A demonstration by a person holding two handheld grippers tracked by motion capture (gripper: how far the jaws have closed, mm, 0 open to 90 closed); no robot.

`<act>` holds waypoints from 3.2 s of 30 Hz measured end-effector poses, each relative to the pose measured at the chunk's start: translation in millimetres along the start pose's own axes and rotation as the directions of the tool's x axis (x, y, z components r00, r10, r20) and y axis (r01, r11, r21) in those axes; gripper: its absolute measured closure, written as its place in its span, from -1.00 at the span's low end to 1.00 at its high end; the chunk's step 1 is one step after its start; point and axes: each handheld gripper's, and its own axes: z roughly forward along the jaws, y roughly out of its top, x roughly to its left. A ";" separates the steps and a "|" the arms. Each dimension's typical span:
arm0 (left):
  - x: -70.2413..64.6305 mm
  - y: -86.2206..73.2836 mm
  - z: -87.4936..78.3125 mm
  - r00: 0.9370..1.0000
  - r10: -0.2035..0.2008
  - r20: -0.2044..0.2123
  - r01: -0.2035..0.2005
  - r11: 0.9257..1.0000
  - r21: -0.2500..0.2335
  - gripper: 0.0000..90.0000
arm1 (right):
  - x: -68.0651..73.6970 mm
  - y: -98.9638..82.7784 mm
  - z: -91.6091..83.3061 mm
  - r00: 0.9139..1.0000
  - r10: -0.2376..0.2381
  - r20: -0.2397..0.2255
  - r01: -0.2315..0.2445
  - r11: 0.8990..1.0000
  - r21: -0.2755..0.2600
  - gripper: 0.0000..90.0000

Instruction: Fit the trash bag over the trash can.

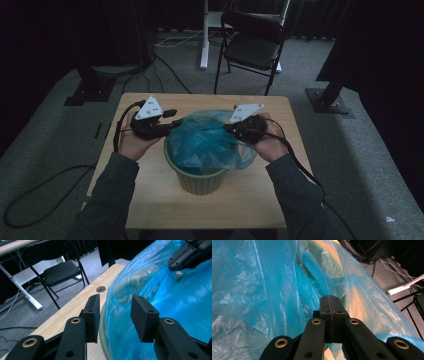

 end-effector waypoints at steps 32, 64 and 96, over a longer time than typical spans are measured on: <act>-4.7 8.7 34.7 0.996 0.032 -0.081 -0.024 0.995 0.100 0.99 | -2.8 -18.4 -9.2 0.996 0.020 0.091 -0.016 0.999 -0.037 0.53; 12.9 -11.1 26.4 0.984 -0.082 -0.158 0.095 0.993 0.076 0.98 | 13.8 -36.6 -16.7 0.998 0.002 -0.068 -0.002 1.000 0.003 0.85; 24.0 -25.9 23.5 0.964 -0.152 -0.217 0.173 0.981 0.082 0.96 | -21.5 -18.3 5.0 0.977 0.213 0.015 -0.212 0.975 -0.059 0.39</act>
